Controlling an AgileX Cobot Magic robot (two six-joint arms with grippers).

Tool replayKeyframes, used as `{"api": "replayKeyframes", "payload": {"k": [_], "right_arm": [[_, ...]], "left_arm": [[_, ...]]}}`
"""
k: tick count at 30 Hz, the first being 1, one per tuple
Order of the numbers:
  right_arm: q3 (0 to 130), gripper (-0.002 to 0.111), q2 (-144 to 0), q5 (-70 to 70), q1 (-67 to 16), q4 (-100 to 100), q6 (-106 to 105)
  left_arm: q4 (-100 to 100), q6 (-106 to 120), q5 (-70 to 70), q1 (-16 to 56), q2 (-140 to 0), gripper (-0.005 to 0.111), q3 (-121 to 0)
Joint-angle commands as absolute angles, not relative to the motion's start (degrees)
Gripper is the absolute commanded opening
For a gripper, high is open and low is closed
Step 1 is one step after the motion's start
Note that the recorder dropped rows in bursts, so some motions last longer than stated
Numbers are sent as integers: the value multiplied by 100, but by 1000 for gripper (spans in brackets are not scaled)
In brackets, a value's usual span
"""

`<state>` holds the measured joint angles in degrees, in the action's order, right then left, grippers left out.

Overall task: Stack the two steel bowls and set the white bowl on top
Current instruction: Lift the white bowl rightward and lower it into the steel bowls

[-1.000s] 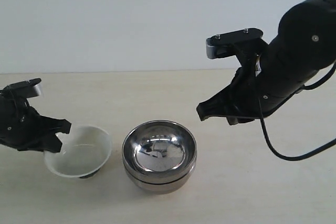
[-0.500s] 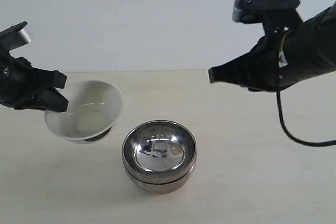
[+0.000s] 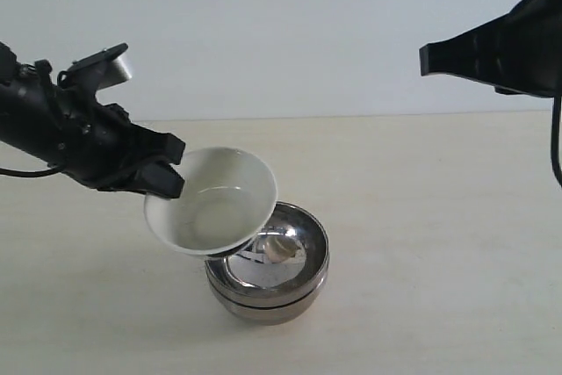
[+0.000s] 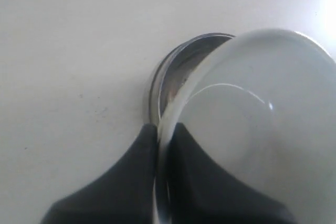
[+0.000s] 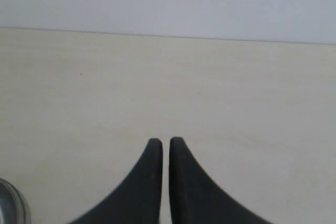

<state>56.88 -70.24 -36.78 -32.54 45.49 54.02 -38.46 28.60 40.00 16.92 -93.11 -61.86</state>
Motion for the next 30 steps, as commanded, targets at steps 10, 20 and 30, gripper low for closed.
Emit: {"api": "replayKeyframes", "payload": {"k": [10,20,30], "right_arm": [[5671,0,-6982,-3874,-3246,4195,4895],[5671,0,-6982,-3809,-3246,4169,4827],[5671,0,-6982,-3775,-3246,4123,4764]], "left_arm": [[-3983,2367,4067,2239,-10228,4,-7031],[-3959,2313,4057,2253,-10541,4,-7064],[-3959,2313,4032,2253,-10664,4,-7064]]}}
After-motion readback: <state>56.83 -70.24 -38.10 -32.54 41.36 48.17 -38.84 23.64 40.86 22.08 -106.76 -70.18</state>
